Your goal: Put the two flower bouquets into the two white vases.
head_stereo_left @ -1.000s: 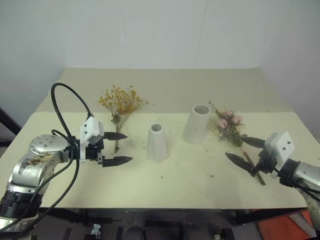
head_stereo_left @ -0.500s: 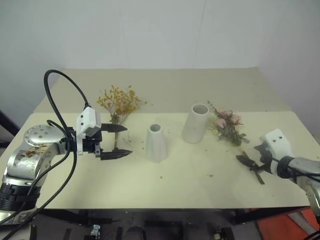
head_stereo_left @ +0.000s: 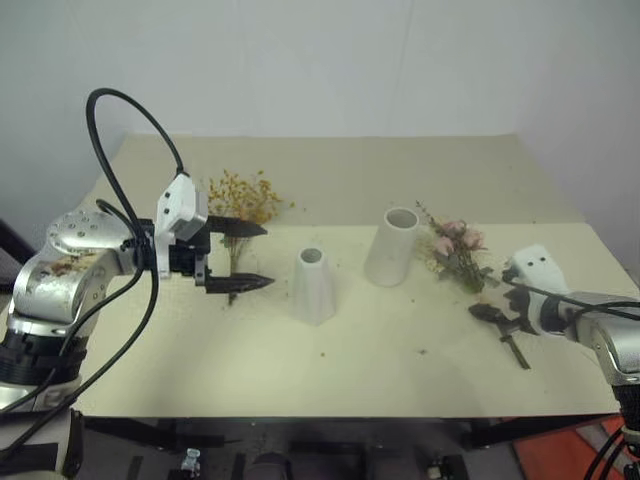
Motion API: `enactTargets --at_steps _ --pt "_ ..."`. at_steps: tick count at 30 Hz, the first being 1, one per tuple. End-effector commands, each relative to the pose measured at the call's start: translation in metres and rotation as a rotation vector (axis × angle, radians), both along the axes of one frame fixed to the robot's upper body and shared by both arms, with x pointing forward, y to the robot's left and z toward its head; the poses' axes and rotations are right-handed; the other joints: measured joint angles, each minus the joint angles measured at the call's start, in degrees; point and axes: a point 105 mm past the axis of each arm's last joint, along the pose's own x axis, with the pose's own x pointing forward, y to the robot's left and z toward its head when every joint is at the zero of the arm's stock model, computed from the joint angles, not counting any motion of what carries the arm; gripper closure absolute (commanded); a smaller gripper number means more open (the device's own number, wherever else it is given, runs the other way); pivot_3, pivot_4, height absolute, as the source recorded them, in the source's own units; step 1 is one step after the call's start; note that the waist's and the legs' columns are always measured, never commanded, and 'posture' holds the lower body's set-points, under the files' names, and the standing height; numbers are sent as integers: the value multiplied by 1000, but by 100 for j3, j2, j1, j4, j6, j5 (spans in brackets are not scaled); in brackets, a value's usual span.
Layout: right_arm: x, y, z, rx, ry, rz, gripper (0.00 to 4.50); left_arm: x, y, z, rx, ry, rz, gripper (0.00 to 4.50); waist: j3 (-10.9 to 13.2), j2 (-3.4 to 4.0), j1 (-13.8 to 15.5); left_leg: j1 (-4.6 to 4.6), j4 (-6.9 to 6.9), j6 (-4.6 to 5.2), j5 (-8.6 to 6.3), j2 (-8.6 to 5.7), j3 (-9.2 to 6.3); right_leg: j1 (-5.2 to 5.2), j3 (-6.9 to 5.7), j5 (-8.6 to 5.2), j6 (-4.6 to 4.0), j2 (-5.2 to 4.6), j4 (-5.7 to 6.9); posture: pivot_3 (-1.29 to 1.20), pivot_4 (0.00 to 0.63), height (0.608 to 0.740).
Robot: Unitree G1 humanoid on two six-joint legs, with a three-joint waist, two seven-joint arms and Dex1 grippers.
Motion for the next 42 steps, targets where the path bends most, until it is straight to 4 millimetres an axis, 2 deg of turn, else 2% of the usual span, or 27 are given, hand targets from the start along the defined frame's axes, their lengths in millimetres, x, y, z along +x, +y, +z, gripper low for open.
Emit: enactTargets --at_steps 1,3,6,17,21,24,26,29,31,35,37,39,42 --pt "5 -5 9 4 -10 -26 36 3 -1 4 44 -26 -26 0 0 0 -20 0 -1 0 0 0 0 0 0 0 0 0 -1 0 150 740" --pt "6 -6 7 17 8 -39 205 6 -1 3 57 -27 -24 0 1 1 -40 0 -2 0 0 1 -1 0 -1 0 0 0 -1 0 150 740" --pt "6 -7 5 12 28 -44 898 7 0 2 58 -25 -23 0 1 1 -72 -2 -2 1 0 2 -2 -2 -2 0 0 1 0 0 150 740" --pt "7 -8 10 8 12 -49 4371 3 5 -4 26 -15 21 0 2 1 -75 -2 3 2 0 3 -4 -3 -2 0 0 1 8 0 150 740" --pt "11 -9 18 30 -11 -72 4391 1 6 -5 19 -14 30 0 2 2 -67 -2 3 1 0 2 -6 -3 -4 0 0 0 8 0 150 740" --pt "20 -11 31 62 -77 -115 4391 0 7 -5 19 -15 37 0 2 2 -71 -3 3 1 0 2 -6 -3 -4 0 0 0 8 0 150 740" --pt "29 -13 49 99 -179 -156 4391 0 8 -5 17 -15 43 0 3 2 -75 -3 3 1 0 2 -6 -4 -4 0 0 0 8 0 150 740" --pt "42 -7 91 222 -408 -172 4391 0 9 -4 17 -15 52 0 6 6 -76 -3 2 2 0 2 -6 -6 -3 0 0 0 9 0 150 740" --pt "45 -3 110 270 -538 -167 4391 -1 10 -5 16 -14 54 0 6 7 -68 -4 1 2 0 3 -9 -7 -6 0 0 1 9 0 150 740" --pt "44 12 166 403 -921 -162 4391 -1 11 -7 10 -8 72 0 8 9 -70 -5 -2 2 0 4 -12 -7 -9 0 0 0 8 0 150 740" --pt "42 22 184 485 -1007 -125 4391 -2 12 -8 7 -4 76 0 13 17 -81 -5 -3 1 0 4 -12 -8 -9 0 0 -1 9 0 150 740" --pt "39 30 194 528 -1067 -93 4391 -2 12 -8 5 -3 79 0 16 22 -76 -6 -2 1 0 4 -11 -12 -8 0 -1 -2 15 0 150 740" --pt "37 52 211 581 -1156 -15 4391 -2 12 -9 1 -4 85 0 16 22 -71 -6 -3 1 0 5 -14 -12 -11 0 -1 -1 16 0 150 740"
